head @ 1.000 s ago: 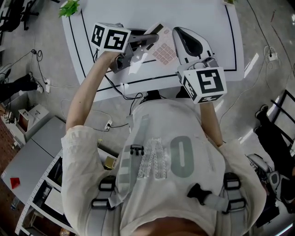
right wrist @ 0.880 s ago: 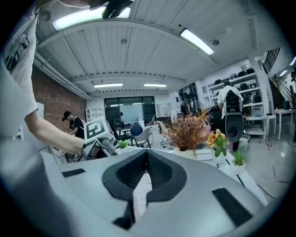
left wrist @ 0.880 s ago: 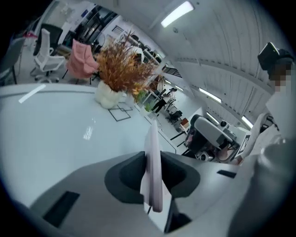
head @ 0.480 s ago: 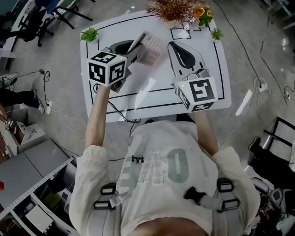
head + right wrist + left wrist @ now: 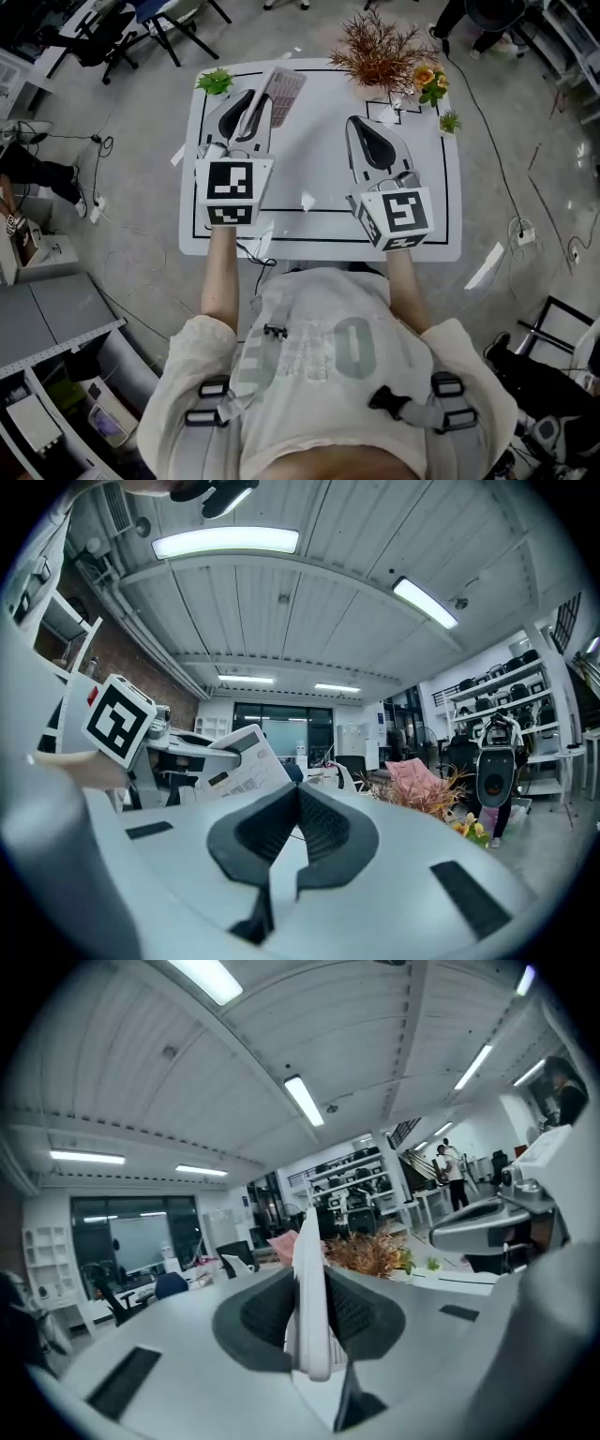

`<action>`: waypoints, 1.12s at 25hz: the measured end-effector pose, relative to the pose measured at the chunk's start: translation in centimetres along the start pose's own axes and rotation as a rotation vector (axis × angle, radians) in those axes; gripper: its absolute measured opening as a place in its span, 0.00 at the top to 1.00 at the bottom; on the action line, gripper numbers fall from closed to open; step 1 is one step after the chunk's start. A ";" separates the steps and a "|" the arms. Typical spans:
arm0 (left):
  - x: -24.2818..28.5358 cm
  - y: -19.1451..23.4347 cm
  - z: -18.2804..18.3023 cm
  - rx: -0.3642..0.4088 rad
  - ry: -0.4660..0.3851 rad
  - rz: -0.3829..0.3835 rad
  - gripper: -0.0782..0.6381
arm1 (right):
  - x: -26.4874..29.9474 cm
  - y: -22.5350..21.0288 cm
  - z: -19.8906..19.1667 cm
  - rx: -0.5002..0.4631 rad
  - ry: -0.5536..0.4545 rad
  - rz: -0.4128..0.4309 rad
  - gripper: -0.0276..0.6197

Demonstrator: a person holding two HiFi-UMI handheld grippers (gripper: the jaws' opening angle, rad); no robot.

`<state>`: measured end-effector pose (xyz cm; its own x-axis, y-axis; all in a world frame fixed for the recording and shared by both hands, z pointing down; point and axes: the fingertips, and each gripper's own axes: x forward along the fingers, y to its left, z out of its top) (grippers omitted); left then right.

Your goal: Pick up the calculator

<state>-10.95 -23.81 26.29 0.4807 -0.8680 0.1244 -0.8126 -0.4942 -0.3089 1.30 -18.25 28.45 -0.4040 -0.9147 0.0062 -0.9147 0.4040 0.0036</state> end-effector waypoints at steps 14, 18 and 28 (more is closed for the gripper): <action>-8.9 4.4 -0.2 0.098 -0.075 0.417 0.76 | 0.7 4.3 0.9 -0.031 -0.034 0.078 0.95; -9.8 3.5 -1.2 0.085 -0.077 0.407 0.76 | 0.5 4.9 0.3 -0.051 -0.032 0.078 0.95; -10.2 3.7 -1.7 0.079 -0.077 0.407 0.76 | 0.8 4.7 -0.3 -0.041 -0.019 0.068 0.95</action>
<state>-19.40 -16.86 25.45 0.1515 -0.9841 -0.0927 -0.9148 -0.1041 -0.3902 -3.31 -17.07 28.80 -0.4658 -0.8848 -0.0116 -0.8842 0.4649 0.0450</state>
